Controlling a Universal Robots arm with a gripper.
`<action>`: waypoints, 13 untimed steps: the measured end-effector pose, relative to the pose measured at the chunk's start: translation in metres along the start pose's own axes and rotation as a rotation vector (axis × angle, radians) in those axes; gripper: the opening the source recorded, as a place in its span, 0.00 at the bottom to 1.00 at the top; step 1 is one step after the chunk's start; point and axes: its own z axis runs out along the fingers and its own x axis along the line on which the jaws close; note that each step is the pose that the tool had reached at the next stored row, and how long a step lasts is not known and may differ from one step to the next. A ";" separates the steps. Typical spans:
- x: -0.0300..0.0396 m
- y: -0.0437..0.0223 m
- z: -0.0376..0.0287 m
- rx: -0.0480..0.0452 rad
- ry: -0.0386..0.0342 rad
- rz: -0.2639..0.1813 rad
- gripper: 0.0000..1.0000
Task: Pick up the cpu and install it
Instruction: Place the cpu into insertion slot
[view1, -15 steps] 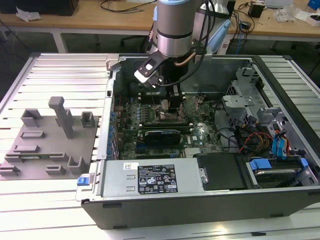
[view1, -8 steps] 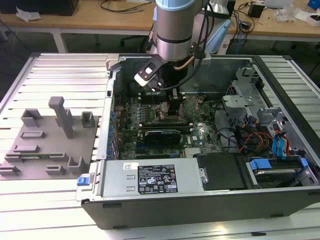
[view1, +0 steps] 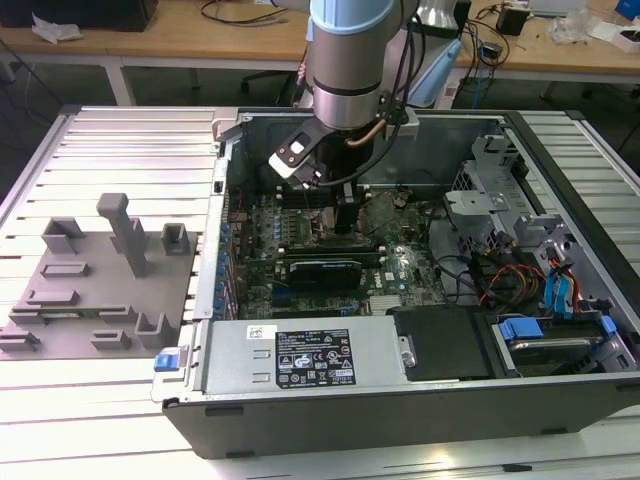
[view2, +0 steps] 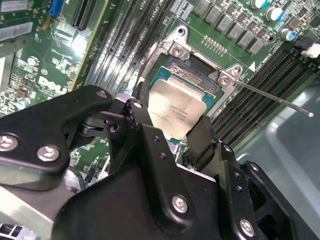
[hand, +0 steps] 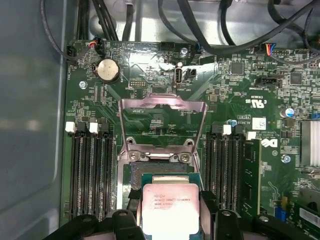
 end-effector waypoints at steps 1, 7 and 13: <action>0.0022 -0.0002 0.0009 0.0001 -0.0001 0.001 0.55; 0.0042 -0.0018 0.0102 0.0001 0.0007 0.014 0.55; 0.0049 -0.0023 0.0182 0.0020 0.0020 0.024 0.55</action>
